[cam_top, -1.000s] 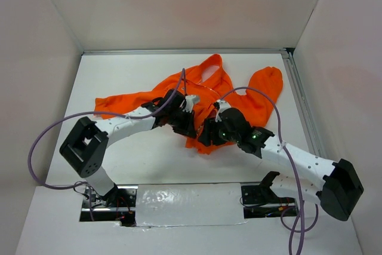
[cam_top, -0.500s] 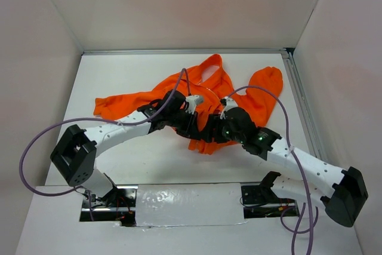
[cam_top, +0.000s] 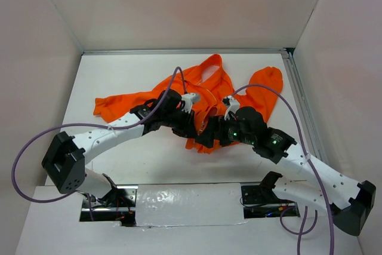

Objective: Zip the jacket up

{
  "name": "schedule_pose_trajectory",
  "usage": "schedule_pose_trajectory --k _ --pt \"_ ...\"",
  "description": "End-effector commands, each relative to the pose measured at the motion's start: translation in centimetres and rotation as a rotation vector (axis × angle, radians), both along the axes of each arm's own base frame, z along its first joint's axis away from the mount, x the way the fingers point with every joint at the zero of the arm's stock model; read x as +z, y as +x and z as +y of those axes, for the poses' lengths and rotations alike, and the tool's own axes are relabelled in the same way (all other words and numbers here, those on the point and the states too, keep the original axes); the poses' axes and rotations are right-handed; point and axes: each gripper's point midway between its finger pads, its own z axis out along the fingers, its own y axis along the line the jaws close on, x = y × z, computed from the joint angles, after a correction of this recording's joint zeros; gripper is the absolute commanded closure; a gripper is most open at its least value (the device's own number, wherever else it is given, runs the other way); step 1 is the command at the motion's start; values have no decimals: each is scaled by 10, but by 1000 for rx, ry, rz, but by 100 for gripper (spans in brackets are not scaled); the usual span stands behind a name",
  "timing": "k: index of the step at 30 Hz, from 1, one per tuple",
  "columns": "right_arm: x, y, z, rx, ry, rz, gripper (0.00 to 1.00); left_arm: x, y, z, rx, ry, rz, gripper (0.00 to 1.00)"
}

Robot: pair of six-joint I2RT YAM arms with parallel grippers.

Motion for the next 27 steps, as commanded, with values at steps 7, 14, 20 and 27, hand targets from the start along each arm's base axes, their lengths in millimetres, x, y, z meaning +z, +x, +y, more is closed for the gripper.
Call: schedule_pose_trajectory --k 7,14,20,27 --pt "26 -11 41 185 143 5 0 34 -6 -3 -4 -76 -48 100" --pt "19 8 48 96 176 19 0 33 -9 -2 -6 -78 -40 100" --pt "14 30 41 -28 156 0 1 35 -14 -2 -17 -94 -32 100" --pt "-1 45 23 -129 74 -12 9 39 -19 0 -31 -112 -43 100"
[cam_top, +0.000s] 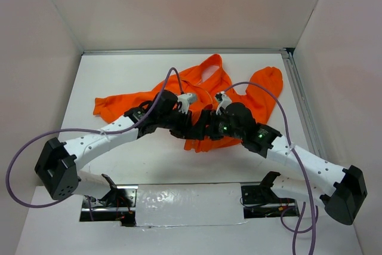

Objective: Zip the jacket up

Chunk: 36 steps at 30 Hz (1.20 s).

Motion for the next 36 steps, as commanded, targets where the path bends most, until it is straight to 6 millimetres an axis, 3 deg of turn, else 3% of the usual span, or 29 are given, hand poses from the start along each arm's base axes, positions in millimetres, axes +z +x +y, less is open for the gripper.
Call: schedule_pose_trajectory --k 1,6,10,14,28,30,36 --pt "4 23 -13 -120 -18 -65 12 28 -14 -7 -66 -95 -33 100" --pt "5 22 -8 -80 8 -73 26 29 -17 -9 -86 -114 -31 100" --pt "2 15 2 0 18 -67 48 30 -14 -9 -72 -106 -32 100" --pt "-4 12 1 20 0 -72 57 30 -11 -9 -65 -99 -37 100" --pt "-32 16 -23 -46 -196 -58 91 21 -12 2 -17 -45 -17 100" --pt "-34 23 -32 -98 -242 -61 100 15 -9 5 8 -19 -6 100" --pt "-41 31 -60 -181 -415 -55 100 -21 -13 22 91 97 84 100"
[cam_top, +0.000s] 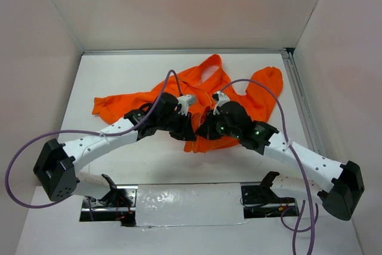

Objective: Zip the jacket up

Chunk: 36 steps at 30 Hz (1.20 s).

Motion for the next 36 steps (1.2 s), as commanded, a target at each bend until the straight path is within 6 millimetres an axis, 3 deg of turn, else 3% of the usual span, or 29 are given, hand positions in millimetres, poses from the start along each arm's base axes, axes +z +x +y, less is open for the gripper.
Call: schedule_pose_trajectory --k 1,6,12,14,15,23,25,26,27,34,36 --pt "-24 17 -52 -155 -280 1 100 -21 -10 20 61 86 74 100" --pt "-48 12 -64 -99 -429 39 100 -34 -9 33 116 149 89 100" --pt "-39 -17 -15 201 -222 36 93 -35 -3 33 132 159 75 100" --pt "-34 -24 -6 259 -172 38 87 -31 0 31 132 158 64 100" --pt "-32 -22 -4 255 -162 36 82 -31 2 31 138 162 59 100" --pt "-32 -9 -1 206 -142 53 77 -13 -1 21 64 92 9 100" --pt "-28 -3 0 181 -129 47 87 -14 1 22 71 107 3 100" --pt "-26 1 1 171 -122 33 98 -15 2 23 78 114 7 100" --pt "-23 4 -2 152 -120 30 100 -16 2 24 84 119 6 100" --pt "-5 15 -14 62 -110 -52 100 -22 -3 31 98 142 30 100" --pt "1 32 -30 -79 -149 -103 100 -26 -9 35 103 157 56 100"
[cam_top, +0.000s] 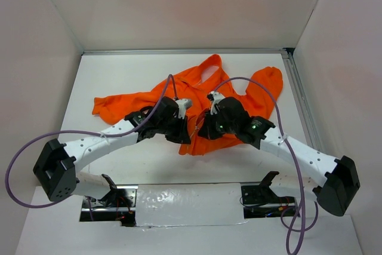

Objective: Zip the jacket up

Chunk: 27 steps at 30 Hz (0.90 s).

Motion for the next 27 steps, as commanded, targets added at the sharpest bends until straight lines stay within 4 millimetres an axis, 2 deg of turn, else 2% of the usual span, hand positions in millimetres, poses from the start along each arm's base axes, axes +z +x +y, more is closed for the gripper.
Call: schedule_pose_trajectory --k 1,2,4,6,8,9,11,12,13,15,16,17,18,19,20,21,22,23,24,25,26,27 --pt "21 38 -34 -255 -47 -148 100 2 -11 15 19 35 24 100" --pt "26 48 -44 -339 -58 -175 100 -5 -19 19 18 53 49 100" --pt "34 60 -54 -417 -64 -199 100 -7 -29 20 23 46 86 100" --pt "40 78 -65 -526 -82 -216 100 -13 -48 19 -16 45 134 100" --pt "27 91 -78 -601 -129 -182 100 -16 -64 19 -24 56 168 100" --pt "40 107 -91 -693 -150 -227 100 -18 -72 22 -30 73 191 100" --pt "29 122 -106 -740 -198 -198 100 -23 -85 26 -24 98 233 100" --pt "37 131 -108 -763 -178 -210 100 -25 -92 30 -13 112 262 100" --pt "30 137 -111 -773 -197 -200 100 -26 -99 31 -18 118 279 100" --pt "37 158 -128 -847 -189 -207 100 -27 -112 36 -21 123 326 100" --pt "27 167 -131 -863 -220 -186 100 -28 -119 37 -27 129 342 100" --pt "35 180 -136 -887 -214 -202 100 -30 -125 40 -33 135 356 100" --pt "34 191 -149 -928 -238 -196 100 -28 -131 43 -28 138 378 100" --pt "18 203 -154 -943 -290 -174 100 -27 -138 44 -41 138 390 100" --pt "27 216 -158 -964 -281 -191 100 -28 -142 46 -47 139 403 100" --pt "24 227 -167 -980 -291 -187 100 -25 -147 47 -45 132 416 100" --pt "10 237 -165 -960 -313 -166 100 -26 -154 50 -55 142 431 100" --pt "17 249 -167 -966 -306 -187 100 -26 -156 52 -51 145 439 100" --pt "3 260 -174 -971 -351 -172 100 -26 -162 57 -40 159 463 100" --pt "-1 269 -182 -995 -377 -171 100 -26 -165 60 -38 164 471 100" --pt "19 287 -192 -1044 -372 -215 100 -25 -167 61 -26 165 483 100" --pt "1 303 -209 -1071 -410 -185 100 -23 -170 64 -29 164 487 100"
